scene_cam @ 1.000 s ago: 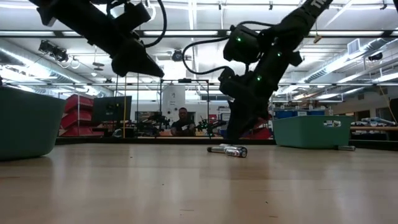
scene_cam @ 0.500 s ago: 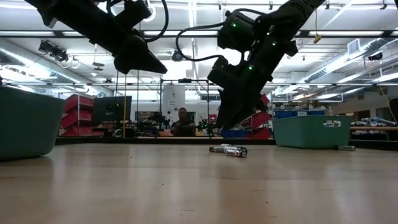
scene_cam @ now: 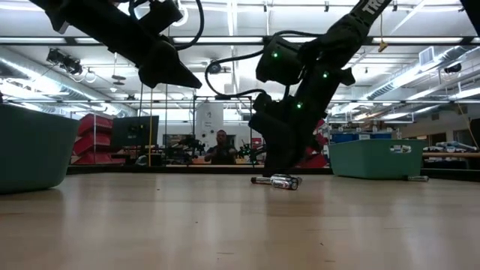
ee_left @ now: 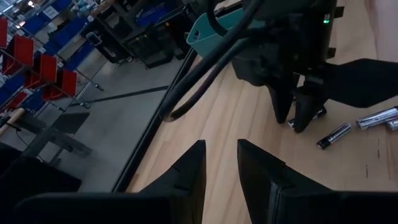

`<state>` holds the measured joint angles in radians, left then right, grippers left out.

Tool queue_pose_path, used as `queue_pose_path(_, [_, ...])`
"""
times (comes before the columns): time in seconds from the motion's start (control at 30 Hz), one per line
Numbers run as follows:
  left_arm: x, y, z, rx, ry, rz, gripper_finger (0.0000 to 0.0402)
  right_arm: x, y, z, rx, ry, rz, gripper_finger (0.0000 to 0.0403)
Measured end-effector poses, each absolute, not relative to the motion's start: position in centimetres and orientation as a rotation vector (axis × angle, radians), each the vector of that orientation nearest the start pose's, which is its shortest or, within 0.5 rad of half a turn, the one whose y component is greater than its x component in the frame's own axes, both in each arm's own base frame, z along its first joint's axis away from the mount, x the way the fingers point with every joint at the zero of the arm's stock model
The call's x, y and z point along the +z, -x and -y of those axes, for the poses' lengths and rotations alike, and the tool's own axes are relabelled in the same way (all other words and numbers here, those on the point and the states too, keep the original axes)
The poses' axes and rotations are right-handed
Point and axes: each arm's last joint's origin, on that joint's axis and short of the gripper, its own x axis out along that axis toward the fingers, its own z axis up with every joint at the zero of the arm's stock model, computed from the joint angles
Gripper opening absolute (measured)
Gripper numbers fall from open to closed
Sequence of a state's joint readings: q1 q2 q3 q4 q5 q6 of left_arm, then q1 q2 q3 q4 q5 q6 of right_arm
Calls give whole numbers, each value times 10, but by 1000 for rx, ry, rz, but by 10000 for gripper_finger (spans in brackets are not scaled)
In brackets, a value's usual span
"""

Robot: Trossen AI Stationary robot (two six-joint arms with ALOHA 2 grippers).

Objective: Sort batteries
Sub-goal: Put the silver battery into the blue bin

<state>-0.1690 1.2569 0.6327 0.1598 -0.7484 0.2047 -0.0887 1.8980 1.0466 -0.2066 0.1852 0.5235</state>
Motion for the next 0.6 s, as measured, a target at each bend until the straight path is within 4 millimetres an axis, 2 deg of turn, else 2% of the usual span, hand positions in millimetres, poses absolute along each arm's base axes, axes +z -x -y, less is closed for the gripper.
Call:
queue_pose_path(0.27, [221, -252, 22, 532, -401, -476, 92, 122, -358, 37, -516, -375, -976, 116])
queue_pose_path(0.6, [221, -252, 22, 531, -400, -476, 92, 122, -359, 38, -490, -330, -975, 24])
